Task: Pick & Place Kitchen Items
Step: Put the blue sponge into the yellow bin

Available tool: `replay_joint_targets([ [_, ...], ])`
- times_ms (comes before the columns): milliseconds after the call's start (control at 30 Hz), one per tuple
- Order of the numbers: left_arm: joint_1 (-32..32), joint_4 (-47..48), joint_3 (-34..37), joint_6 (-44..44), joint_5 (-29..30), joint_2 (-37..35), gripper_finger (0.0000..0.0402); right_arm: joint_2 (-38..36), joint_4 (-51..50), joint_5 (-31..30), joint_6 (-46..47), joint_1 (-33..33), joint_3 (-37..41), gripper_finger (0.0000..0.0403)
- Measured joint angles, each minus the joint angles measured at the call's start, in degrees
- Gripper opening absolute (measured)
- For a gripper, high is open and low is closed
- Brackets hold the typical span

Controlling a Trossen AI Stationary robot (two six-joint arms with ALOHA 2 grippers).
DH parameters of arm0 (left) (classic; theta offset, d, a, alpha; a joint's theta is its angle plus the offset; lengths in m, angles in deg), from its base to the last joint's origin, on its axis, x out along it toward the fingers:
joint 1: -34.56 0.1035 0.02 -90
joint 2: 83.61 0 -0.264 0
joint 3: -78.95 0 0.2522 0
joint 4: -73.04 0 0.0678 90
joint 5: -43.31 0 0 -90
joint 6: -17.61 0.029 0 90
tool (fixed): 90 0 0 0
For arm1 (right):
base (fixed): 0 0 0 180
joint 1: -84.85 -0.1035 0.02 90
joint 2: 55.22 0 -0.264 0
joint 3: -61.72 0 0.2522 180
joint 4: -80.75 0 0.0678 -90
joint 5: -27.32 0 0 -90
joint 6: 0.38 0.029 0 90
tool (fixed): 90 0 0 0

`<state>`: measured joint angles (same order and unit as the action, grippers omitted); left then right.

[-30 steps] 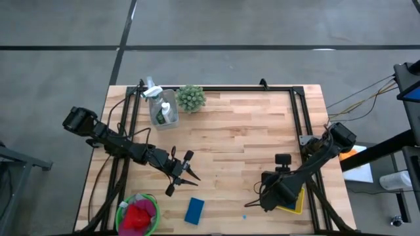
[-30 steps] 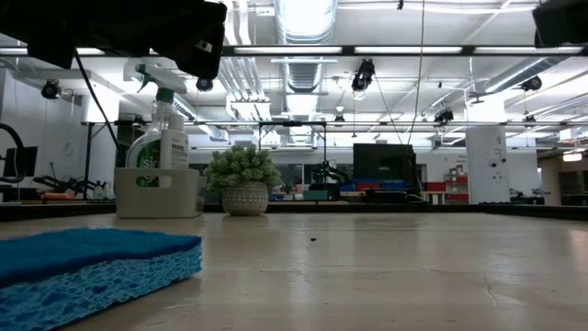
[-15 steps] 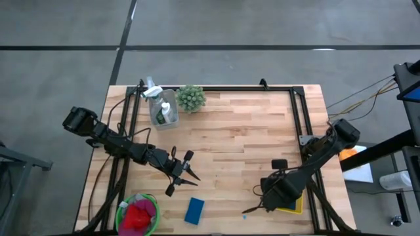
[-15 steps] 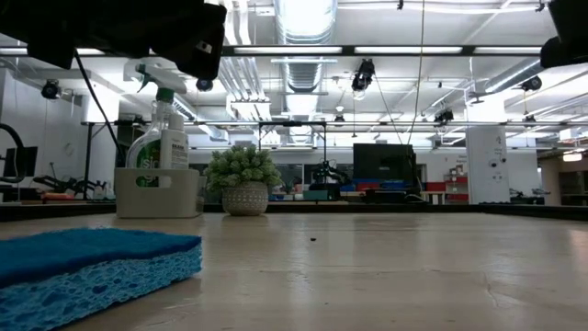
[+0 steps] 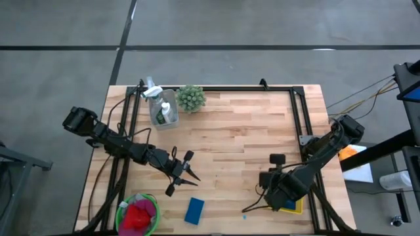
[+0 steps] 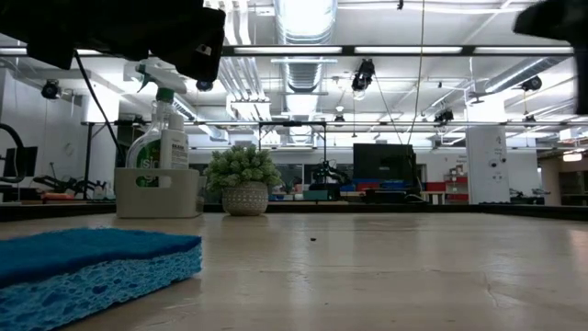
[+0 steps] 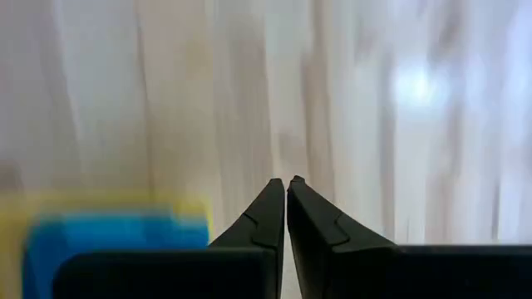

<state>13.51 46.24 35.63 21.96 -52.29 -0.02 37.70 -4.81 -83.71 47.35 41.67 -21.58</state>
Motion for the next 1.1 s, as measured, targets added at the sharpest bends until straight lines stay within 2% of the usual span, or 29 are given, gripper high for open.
replay_joint_targets([
  [133, 0.0, 0.6, 0.0, -2.2, -0.1, 0.0, 0.0099, -1.3, 12.8, -15.1, -4.3, -1.4, 0.6, 0.0017],
  [267, 0.0, 1.7, 0.0, -8.2, 0.0, 0.0, 0.0099, -1.3, 33.6, -27.9, -16.6, -2.8, 1.9, 0.0017],
  [433, -0.2, 5.6, -0.1, -13.4, 0.0, 0.0, 0.0099, -1.3, 65.5, -28.7, -38.6, -3.0, 7.0, 0.0017],
  [567, -1.1, 13.8, -2.6, -14.7, 0.0, 0.0, 0.0099, -1.3, 81.5, -27.8, -48.3, -2.9, 11.5, 0.0017],
  [667, -2.5, 19.9, -5.1, -14.6, 0.7, 0.0, 0.0106, -1.3, 84.5, -28.0, -49.0, -2.5, 13.2, 0.0024],
  [767, -4.0, 27.5, -8.3, -13.6, 2.3, 0.0, 0.0130, -1.3, 84.4, -28.0, -47.1, -2.3, 14.5, 0.0055],
  [967, -5.1, 37.1, -13.8, -13.4, 3.4, 1.3, 0.0210, -1.3, 84.5, -28.2, -44.3, -2.3, 16.0, 0.0168],
  [1100, -5.1, 38.3, -15.7, -13.4, -0.8, 4.5, 0.0250, -1.1, 83.7, -28.2, -43.3, -2.4, 16.1, 0.0237],
])
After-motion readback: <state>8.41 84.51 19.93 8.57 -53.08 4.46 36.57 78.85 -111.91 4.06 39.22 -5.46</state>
